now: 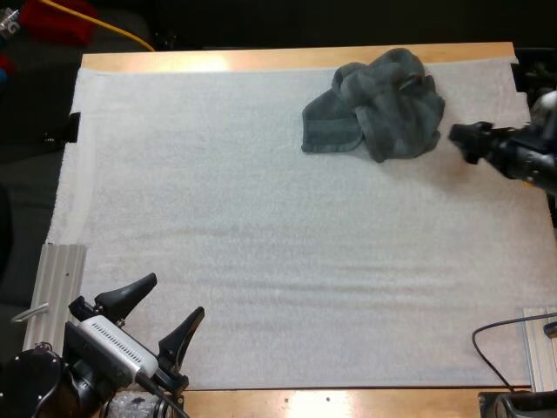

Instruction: Pick towel from pile, fold and stack

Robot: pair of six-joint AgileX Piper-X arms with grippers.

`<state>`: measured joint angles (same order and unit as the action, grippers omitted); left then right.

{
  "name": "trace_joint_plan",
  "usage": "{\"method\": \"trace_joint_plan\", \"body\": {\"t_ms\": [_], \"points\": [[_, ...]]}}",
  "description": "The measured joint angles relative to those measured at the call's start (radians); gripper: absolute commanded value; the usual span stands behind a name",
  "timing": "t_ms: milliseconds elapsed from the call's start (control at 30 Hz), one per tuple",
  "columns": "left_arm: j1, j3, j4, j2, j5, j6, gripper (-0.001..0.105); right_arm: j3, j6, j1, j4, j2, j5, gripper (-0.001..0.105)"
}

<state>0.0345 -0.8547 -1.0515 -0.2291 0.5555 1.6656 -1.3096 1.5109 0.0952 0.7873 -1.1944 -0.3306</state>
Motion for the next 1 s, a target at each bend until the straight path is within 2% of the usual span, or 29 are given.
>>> {"method": "trace_joint_plan", "body": {"t_ms": [133,300,667,1000], "points": [[0.000,0.000,0.000,0.000,0.000,0.000,0.069,0.000,-0.002,0.087,-0.032,-0.058,0.061,0.079],[0.000,0.000,0.000,0.000,0.000,0.000,0.069,0.000,-0.080,0.144,-0.083,-0.117,0.124,0.079],[0.000,0.000,0.000,0.000,-0.001,0.000,0.069,0.000,-0.240,0.152,-0.152,-0.242,0.140,0.079],[0.000,0.000,0.000,0.000,-0.001,0.000,0.069,-0.001,-0.325,0.152,-0.213,-0.377,0.140,0.079]]}}
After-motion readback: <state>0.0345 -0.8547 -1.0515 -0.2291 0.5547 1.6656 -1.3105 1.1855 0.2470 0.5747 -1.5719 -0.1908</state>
